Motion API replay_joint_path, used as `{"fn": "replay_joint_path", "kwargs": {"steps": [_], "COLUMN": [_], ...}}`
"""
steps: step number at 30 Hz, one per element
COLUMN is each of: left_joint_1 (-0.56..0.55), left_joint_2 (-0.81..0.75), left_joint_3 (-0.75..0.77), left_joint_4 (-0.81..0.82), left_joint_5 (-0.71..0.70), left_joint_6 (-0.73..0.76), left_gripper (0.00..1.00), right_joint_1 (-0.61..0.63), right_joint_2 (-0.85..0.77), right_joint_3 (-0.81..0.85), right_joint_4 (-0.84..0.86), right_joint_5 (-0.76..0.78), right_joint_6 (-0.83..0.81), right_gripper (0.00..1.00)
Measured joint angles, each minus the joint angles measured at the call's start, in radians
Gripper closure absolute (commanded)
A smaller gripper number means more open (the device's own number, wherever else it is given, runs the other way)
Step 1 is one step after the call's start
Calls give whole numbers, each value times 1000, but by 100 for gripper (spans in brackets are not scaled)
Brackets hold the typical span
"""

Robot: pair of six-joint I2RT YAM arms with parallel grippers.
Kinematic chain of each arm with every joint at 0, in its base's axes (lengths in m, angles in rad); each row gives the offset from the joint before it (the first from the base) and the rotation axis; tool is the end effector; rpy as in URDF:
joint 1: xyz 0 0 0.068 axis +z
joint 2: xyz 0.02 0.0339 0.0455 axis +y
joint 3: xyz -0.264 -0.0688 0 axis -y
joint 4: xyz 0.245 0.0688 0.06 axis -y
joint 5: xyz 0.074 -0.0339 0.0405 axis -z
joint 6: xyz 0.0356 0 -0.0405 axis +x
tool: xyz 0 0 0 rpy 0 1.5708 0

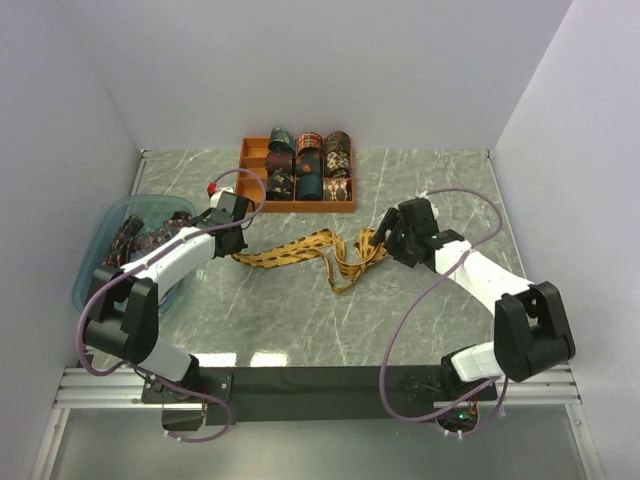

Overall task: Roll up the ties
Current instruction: Flatten the tie

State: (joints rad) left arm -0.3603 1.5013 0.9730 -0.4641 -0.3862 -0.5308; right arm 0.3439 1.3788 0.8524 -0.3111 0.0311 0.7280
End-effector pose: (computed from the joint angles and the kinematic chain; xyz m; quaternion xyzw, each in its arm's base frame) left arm 0.2873 -0.0939 0.2156 -0.1346 0.9326 0.0454 0.3318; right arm 0.2686 0.0950 0.2200 0.1836 0.9152 0.1706 0.3156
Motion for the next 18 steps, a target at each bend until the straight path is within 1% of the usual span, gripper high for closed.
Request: {"fn": "replay_joint_path", "kwargs": {"steps": [6, 9, 11, 15, 16, 18], "left_joint_1": [1, 1, 2, 2, 2, 2], "left_joint_2": [0, -1, -1, -3, -6, -12], "left_joint_3": [-10, -19, -25, -29, -31, -33], "left_joint_4": [11, 13, 12, 12, 12, 11], "left_joint_5": [-4, -6, -7, -11, -12, -12], "left_joint_6": [7, 13, 14, 15, 15, 16], "left_gripper": [99, 99, 99, 99, 99, 99], "right_joint_1": [-8, -18, -21, -22, -24, -28], "right_joint_2": [63, 117, 152, 201, 208, 214], "right_joint_3": [-35, -36, -36, -36, -36, -35], "right_joint_4": [113, 158, 177, 200, 206, 214], "right_joint_5": [-21, -24, -25, -24, -23, -17], "right_joint_6": [181, 235, 258, 285, 286, 285], "right_gripper": [17, 20, 25, 41, 52, 64]}}
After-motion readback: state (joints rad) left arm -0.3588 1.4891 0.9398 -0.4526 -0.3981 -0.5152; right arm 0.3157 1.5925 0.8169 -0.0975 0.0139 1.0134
